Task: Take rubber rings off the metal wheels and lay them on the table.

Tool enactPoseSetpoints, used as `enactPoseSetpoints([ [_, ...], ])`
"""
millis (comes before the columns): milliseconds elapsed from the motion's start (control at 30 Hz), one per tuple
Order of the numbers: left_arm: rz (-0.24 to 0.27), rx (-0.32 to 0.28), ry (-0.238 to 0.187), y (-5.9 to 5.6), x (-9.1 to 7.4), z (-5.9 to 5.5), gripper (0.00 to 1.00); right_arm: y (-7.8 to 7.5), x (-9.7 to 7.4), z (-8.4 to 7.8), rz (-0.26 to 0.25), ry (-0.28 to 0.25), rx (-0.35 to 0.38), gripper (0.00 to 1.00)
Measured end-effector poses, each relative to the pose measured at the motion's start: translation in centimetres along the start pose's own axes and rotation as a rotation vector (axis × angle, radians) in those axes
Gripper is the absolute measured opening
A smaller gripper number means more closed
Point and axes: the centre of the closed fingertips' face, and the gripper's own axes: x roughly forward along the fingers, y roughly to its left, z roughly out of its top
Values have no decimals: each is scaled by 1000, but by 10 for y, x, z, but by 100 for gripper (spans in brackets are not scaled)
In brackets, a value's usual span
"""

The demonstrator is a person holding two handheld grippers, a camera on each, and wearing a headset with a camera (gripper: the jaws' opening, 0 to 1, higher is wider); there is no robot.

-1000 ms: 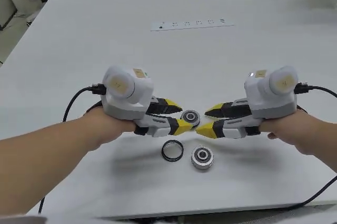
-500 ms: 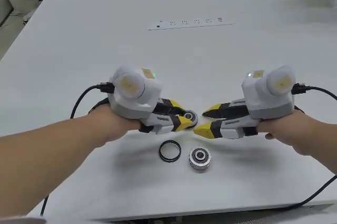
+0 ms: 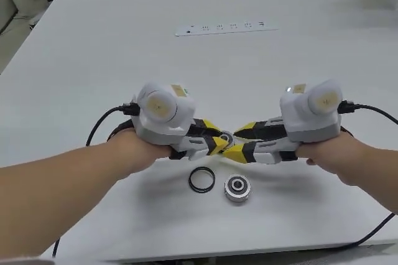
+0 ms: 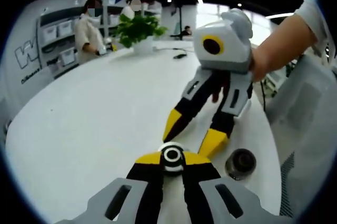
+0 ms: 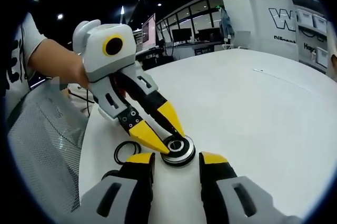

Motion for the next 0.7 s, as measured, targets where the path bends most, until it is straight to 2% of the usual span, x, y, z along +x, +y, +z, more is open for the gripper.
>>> enactPoseSetpoints([
  [200, 8, -5, -1, 1, 0, 0, 13, 5, 7, -1, -6, 6, -26, 29],
  [367, 15, 1, -3, 1, 1, 0, 13, -2, 5, -2, -31, 15, -70, 24],
  [700, 19, -12, -12, 1, 1, 0, 13, -2, 2, -5, -33, 15, -93, 22],
])
